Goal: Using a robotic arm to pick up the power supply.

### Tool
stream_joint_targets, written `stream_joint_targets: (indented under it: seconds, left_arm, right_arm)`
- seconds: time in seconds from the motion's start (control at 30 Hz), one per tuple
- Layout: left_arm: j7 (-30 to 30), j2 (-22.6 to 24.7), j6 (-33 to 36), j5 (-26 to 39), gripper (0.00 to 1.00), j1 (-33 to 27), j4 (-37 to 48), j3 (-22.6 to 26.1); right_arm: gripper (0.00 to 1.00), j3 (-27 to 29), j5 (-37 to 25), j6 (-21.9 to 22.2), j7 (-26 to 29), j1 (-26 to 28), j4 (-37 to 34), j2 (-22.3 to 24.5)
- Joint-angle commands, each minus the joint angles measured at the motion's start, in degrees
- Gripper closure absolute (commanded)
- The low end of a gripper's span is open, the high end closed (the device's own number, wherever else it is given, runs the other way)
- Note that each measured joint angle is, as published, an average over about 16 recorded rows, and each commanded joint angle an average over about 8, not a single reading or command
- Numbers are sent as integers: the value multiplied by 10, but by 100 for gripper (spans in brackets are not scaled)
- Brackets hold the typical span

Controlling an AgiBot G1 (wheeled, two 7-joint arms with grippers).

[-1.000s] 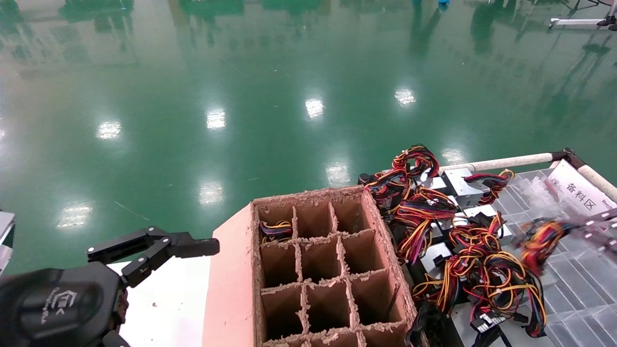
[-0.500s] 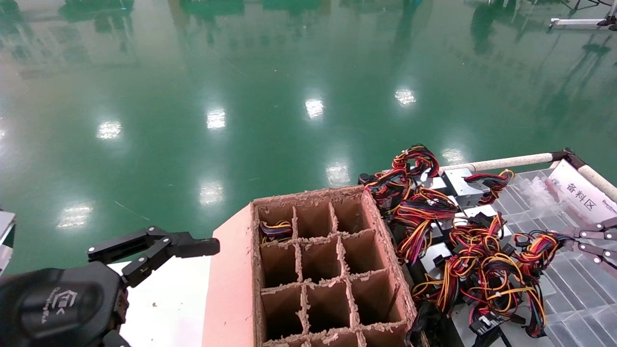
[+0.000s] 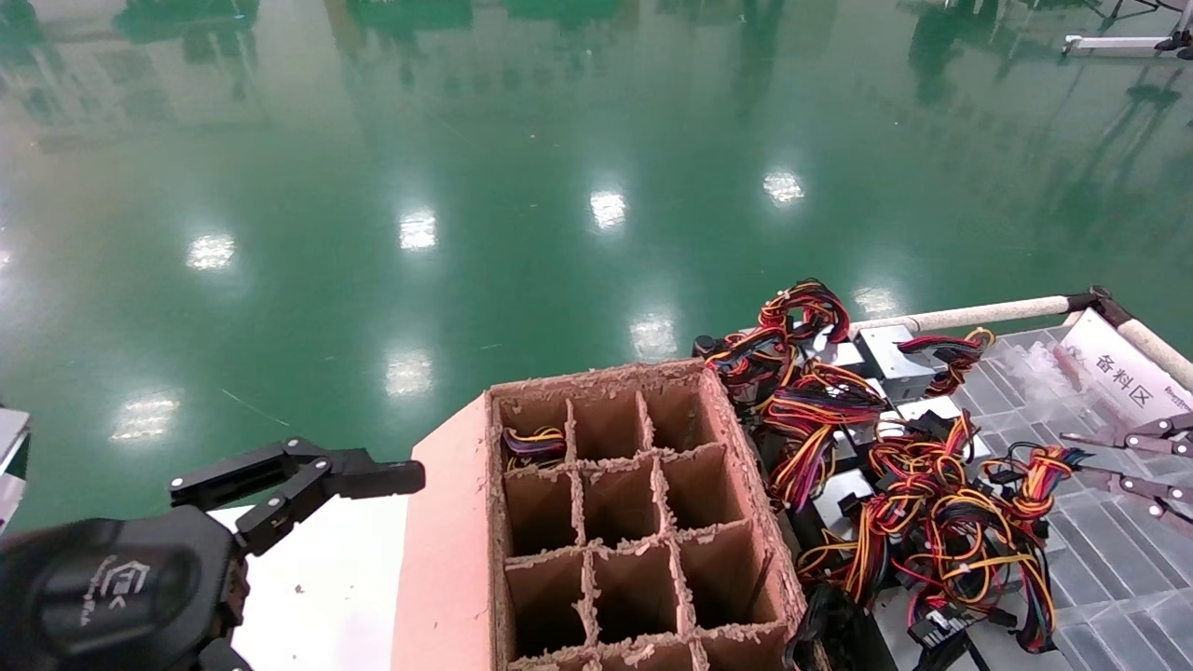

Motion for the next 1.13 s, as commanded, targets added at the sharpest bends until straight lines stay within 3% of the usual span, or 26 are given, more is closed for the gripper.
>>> stream_joint_targets:
  seconds: [0.03, 1.13]
  left_arm:
    - [0, 0, 0, 0, 0, 0, 0, 0]
    - [0, 0, 0, 0, 0, 0, 0, 0]
  right_arm:
    - [0, 0, 0, 0, -1, 0, 1, 0]
    - [0, 0, -1, 2, -3, 1, 4, 1]
